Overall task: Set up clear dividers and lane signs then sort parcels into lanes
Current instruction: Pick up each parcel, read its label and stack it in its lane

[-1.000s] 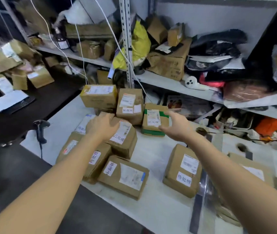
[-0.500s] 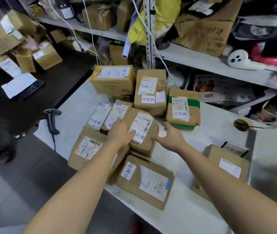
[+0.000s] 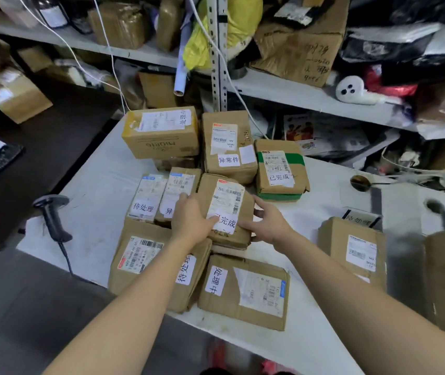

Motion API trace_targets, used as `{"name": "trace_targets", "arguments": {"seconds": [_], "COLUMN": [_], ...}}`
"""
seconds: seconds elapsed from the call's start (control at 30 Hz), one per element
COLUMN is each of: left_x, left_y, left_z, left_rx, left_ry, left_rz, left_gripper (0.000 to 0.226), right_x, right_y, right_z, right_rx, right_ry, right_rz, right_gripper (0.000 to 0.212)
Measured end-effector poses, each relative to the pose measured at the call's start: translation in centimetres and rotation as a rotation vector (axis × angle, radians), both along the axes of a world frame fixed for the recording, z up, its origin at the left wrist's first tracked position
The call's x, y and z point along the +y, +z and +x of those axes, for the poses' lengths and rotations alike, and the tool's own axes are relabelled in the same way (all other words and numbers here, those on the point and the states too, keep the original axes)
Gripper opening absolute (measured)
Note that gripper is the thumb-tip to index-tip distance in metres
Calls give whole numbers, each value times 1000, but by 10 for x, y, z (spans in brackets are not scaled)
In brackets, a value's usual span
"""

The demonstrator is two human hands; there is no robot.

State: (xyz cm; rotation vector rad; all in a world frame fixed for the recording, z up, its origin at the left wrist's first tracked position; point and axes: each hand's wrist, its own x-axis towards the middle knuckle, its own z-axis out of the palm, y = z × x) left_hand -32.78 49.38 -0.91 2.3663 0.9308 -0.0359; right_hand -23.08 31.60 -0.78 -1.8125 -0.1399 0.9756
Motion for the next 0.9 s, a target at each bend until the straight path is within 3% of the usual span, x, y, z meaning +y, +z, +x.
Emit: {"name": "trace_targets", "arguments": {"seconds": [0.1,0.33,0.57,0.67,0.83,0.9], "left_x": [-1,-20,-57,-78,-131,-153], "left_y": [12,48,92,108,151,166], "left_z": [-6,-4,13,24,43,51], "left_rx": [-58,-179,-256,-313,-393,-450], "left_ry": [-15,-105,-246,-291,-353,-368], "left_rz": [6,-45,-100,-127,-136,-133], "left_gripper": [64,70,76,82,70,70], "right_x": [-3,-34,-92,-115,-168,-191], "right_y": [14,57,98,118,152,167], "right_z": [-6,-25,-32,-33,-24,-22], "right_rx": [-25,-93,-173,-224,-310,-348], "right_ry": [-38,-159,-317,-381,-492,-509], "right_rz": [11,42,81,87,101,109], "right_gripper": [86,68,84,82,75,61]}}
